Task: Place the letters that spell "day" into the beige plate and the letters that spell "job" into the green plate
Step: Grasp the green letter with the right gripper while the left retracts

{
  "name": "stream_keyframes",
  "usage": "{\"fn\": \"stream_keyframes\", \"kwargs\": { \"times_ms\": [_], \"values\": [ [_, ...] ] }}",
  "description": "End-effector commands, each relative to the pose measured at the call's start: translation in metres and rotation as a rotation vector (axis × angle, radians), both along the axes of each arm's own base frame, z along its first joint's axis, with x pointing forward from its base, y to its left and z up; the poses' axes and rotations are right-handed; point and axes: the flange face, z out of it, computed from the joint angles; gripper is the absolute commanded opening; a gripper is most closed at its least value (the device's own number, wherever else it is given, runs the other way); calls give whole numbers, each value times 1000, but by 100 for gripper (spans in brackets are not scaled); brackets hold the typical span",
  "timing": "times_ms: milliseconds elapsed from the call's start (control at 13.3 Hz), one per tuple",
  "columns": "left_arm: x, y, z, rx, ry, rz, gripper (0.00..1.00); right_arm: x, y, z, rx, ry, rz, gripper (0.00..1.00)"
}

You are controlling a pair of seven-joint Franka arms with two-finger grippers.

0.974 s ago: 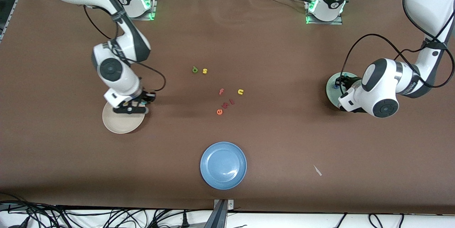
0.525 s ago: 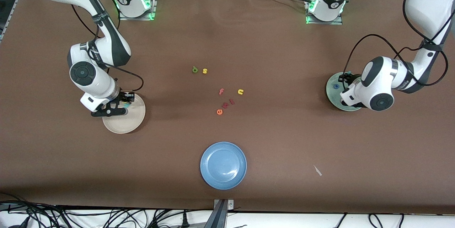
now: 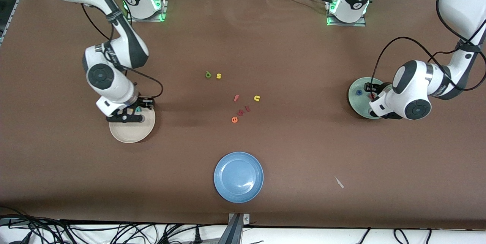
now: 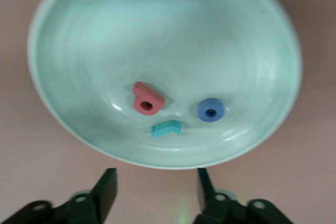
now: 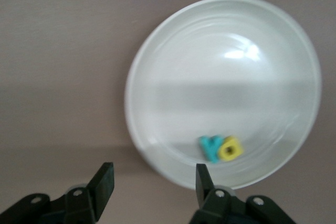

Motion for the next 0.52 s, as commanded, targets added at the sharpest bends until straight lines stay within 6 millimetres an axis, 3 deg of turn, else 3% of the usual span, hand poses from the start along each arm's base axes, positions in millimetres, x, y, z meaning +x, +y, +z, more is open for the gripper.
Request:
{"fn": "stream_keyframes", "kwargs": {
  "times_ms": [0, 225, 450],
  "values": [
    [35, -7, 107, -13, -16, 24, 100, -21, 34, -7, 9, -13, -90, 71],
    [55, 2, 212, -72, -47, 100, 100, -53, 81, -16, 18, -31, -166, 71],
    [51, 3, 287, -45, -171, 111, 100, -88, 132, -16, 33, -40, -261, 71]
  ]
}}
